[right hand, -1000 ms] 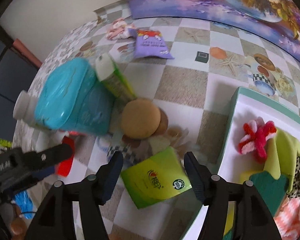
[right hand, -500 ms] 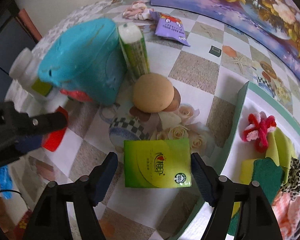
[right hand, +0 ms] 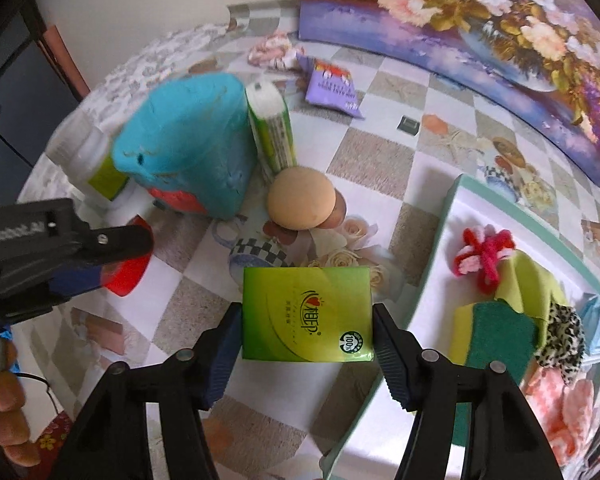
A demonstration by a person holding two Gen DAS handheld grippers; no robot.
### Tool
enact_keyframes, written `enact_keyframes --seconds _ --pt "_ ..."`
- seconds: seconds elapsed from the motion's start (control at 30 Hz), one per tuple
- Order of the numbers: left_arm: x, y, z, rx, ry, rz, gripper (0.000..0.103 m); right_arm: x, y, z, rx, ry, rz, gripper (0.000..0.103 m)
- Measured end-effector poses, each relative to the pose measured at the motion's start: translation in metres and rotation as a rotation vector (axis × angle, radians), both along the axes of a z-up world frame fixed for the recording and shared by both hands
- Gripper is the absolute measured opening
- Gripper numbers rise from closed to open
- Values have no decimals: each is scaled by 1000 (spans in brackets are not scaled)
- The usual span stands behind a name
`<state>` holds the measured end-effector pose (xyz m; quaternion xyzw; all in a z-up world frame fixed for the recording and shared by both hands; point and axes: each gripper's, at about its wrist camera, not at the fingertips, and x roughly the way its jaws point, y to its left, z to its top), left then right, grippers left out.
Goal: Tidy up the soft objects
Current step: 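Grasp the green tissue pack with the right gripper while the left gripper grasps the red tape roll, then lift the tissue pack and tape roll and carry both over the white tray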
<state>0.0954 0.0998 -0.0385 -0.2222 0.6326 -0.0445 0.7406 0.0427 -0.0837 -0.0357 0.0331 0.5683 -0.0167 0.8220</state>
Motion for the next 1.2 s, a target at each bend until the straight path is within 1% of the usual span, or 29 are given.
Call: enact_keyframes --seconds 0.13,0.23,0.33,0.43,0.57,0.73,0.87,1.0,1.07,1.1,1.17,1.2 --pt "-3 -3 9 0 -21 -12 56 -9 -5 15 18 -30 -22 66" --pt "-8 -10 20 4 -52 -28 56 -15 -16 26 24 -56 -42 65" --pt "-14 -25 35 18 -101 -68 56 -25 -29 37 41 -78 -90 66" --pt "-17 -39 44 4 -125 -101 56 -35 -45 47 61 -95 -133 66" --pt "-25 -62 55 -8 -161 -160 56 -50 -74 57 54 -102 -211 66" --pt "-40 -105 68 29 -214 -283 56 -73 -115 59 82 -77 -344 66" --pt "-60 -150 65 72 -226 -423 56 -93 -148 55 105 -56 -443 66" --pt "-79 -189 50 90 -188 -546 56 -110 -167 47 140 -38 -505 66" --pt "-89 -203 43 100 -171 -596 56 -117 -173 44 149 -26 -526 66" --pt "-94 -209 39 117 -163 -620 56 -123 -177 42 139 -17 -546 66" --pt "-101 -216 33 133 -152 -647 56 -131 -182 38 143 -8 -567 66" --pt "-104 -218 30 139 -143 -657 56 -136 -186 36 163 -5 -580 66"
